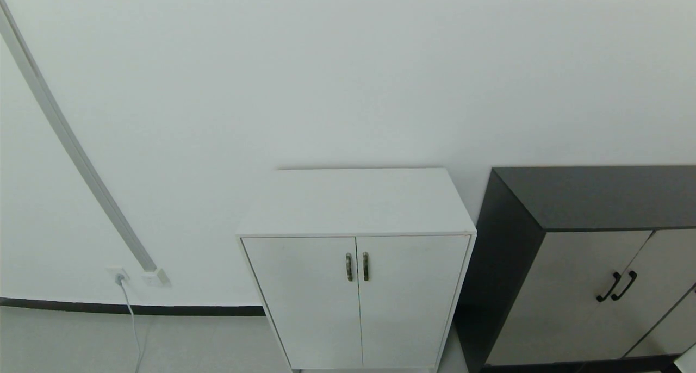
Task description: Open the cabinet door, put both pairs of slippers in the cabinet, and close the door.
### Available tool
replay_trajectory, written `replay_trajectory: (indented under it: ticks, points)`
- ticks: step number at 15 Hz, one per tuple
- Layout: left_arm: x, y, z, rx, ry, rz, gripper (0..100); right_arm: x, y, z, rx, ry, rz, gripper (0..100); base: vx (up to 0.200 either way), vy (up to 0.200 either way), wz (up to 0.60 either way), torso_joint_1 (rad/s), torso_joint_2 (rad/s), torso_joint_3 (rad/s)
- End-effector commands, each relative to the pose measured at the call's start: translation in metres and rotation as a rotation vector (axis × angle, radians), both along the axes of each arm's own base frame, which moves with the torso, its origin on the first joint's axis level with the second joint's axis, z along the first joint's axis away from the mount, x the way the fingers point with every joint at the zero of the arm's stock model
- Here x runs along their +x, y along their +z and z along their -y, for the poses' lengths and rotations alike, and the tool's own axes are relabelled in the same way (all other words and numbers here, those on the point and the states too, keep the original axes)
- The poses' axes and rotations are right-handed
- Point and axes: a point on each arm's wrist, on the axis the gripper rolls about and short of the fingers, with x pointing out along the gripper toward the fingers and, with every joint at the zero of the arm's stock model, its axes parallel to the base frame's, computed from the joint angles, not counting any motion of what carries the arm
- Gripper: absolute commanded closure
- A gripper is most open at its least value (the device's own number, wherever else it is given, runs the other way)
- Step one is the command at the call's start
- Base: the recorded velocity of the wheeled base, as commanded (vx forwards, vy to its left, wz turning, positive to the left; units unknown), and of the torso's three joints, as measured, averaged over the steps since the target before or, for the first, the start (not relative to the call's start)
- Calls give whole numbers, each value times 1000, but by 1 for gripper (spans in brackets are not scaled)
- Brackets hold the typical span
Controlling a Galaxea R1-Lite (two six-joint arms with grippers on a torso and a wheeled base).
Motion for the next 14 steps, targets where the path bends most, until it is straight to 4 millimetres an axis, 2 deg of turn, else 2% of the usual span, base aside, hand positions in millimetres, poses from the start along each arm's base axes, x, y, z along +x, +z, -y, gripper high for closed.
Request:
replay_trajectory:
  ticks: [1,4,14]
  points:
    - [0,0,0,-1,2,-1,100,-3,2,0,-3,1,41,100,0,0,0,0,0,0]
    - [0,0,0,-1,0,-1,100,-7,-1,2,-87,-13,60,100,0,0,0,0,0,0]
    - [0,0,0,-1,2,-1,100,-23,1,4,-78,-93,256,100,0,0,0,0,0,0]
